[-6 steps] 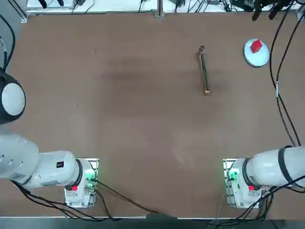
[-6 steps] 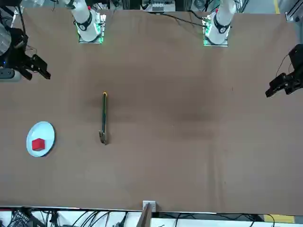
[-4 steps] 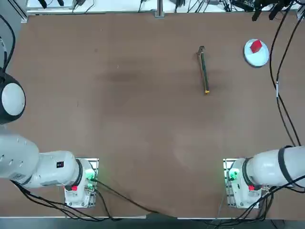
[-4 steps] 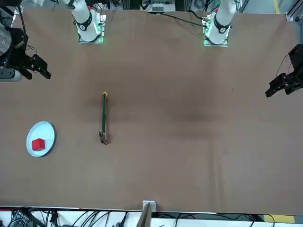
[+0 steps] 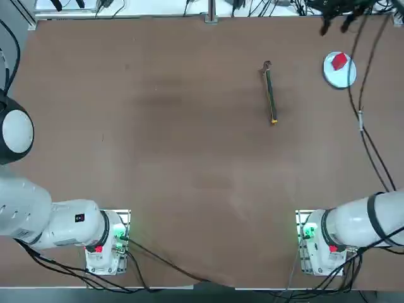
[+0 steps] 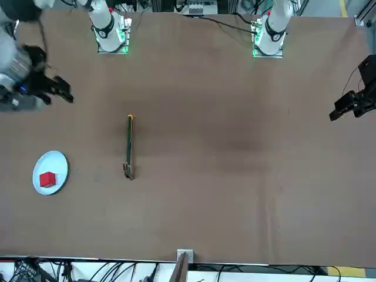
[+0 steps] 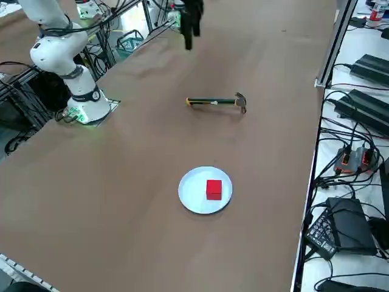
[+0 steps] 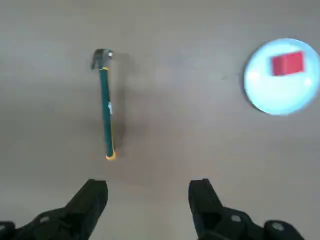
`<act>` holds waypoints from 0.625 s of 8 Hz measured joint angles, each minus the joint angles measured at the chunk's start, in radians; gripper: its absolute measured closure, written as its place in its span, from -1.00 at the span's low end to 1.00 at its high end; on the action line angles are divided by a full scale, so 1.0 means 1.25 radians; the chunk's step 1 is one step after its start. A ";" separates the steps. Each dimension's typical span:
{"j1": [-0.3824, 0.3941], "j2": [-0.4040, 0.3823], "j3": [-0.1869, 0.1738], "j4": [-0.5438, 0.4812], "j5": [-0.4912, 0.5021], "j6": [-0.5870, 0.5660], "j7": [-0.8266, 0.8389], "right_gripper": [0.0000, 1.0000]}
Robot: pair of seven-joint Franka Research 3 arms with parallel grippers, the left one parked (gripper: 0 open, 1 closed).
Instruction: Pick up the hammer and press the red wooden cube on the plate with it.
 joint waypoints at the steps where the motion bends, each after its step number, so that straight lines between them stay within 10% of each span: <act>1: 0.025 0.038 0.002 -0.036 0.011 0.085 0.015 -1.00; 5: 0.105 0.172 0.004 -0.177 0.019 0.440 0.159 -1.00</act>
